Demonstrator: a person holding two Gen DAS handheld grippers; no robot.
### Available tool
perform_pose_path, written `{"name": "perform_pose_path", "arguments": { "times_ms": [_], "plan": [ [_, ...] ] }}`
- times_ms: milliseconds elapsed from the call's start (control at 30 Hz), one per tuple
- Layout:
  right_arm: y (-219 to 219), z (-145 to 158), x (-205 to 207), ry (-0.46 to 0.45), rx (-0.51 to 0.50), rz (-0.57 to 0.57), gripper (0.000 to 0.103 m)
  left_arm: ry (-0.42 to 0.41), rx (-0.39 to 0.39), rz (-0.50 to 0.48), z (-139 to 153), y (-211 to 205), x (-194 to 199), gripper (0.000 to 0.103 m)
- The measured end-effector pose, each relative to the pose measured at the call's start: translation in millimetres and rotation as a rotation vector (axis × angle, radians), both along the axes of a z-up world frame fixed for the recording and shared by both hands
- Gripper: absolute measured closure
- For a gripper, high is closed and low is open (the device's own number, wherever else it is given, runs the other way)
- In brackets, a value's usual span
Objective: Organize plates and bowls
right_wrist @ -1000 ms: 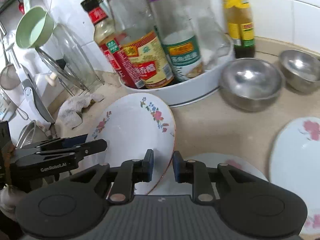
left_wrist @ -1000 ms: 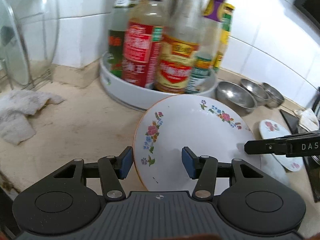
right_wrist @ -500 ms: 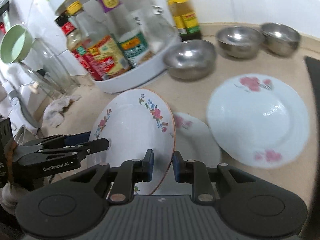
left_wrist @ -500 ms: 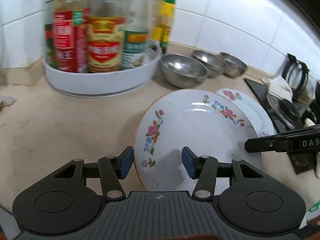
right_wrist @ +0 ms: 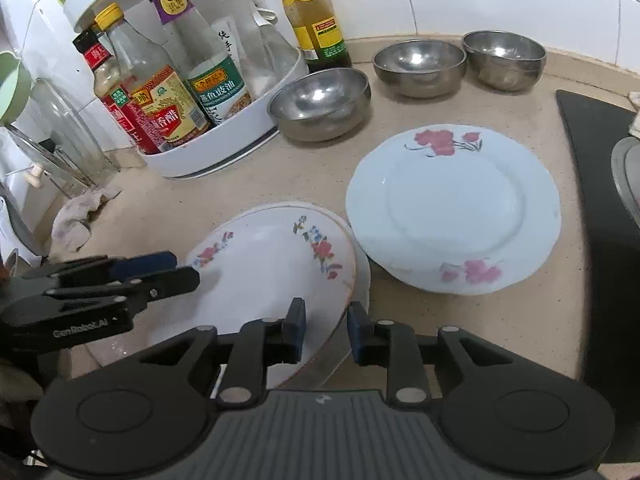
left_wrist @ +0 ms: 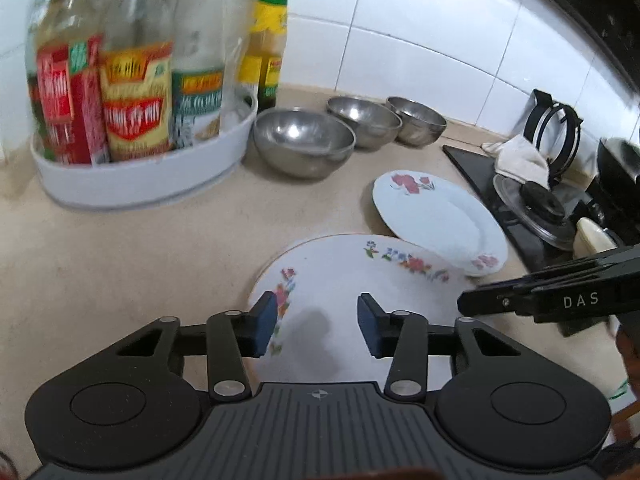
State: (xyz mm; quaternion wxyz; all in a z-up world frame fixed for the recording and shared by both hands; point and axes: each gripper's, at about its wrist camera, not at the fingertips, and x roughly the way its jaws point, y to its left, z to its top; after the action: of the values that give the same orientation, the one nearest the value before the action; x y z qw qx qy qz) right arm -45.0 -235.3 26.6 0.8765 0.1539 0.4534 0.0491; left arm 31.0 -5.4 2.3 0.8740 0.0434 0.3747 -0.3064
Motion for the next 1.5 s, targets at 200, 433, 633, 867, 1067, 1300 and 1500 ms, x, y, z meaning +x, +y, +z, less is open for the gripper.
{"name": "perform_pose_path", "arguments": {
  "times_ms": [200,433,633,867,1067,1300,1500],
  "plan": [
    [-10,6,-3,-0.041,-0.097,-0.041,0.078,-0.009,-0.022,0.05,10,6,7,0.044],
    [-50,9,-9,-0.043,-0.051,-0.159,0.077,-0.049,-0.036,-0.013,26,-22,15,0.036],
    [-82,11,-14,-0.056,-0.033,-0.251,0.07,-0.075,0.005,-0.107,32,-68,25,0.031],
    [-106,9,-12,-0.07,-0.028,-0.296,0.061,-0.091,0.086,-0.194,25,-117,45,0.021],
    [-124,-3,4,-0.044,0.002,-0.321,0.054,-0.015,0.136,-0.23,5,-147,70,0.021],
    [-132,-20,17,-0.008,0.032,-0.312,0.053,0.028,0.194,-0.27,-15,-169,93,0.023],
    [-134,-27,24,0.013,0.035,-0.3,0.053,0.109,0.193,-0.293,-31,-178,112,0.032]
  ]
}}
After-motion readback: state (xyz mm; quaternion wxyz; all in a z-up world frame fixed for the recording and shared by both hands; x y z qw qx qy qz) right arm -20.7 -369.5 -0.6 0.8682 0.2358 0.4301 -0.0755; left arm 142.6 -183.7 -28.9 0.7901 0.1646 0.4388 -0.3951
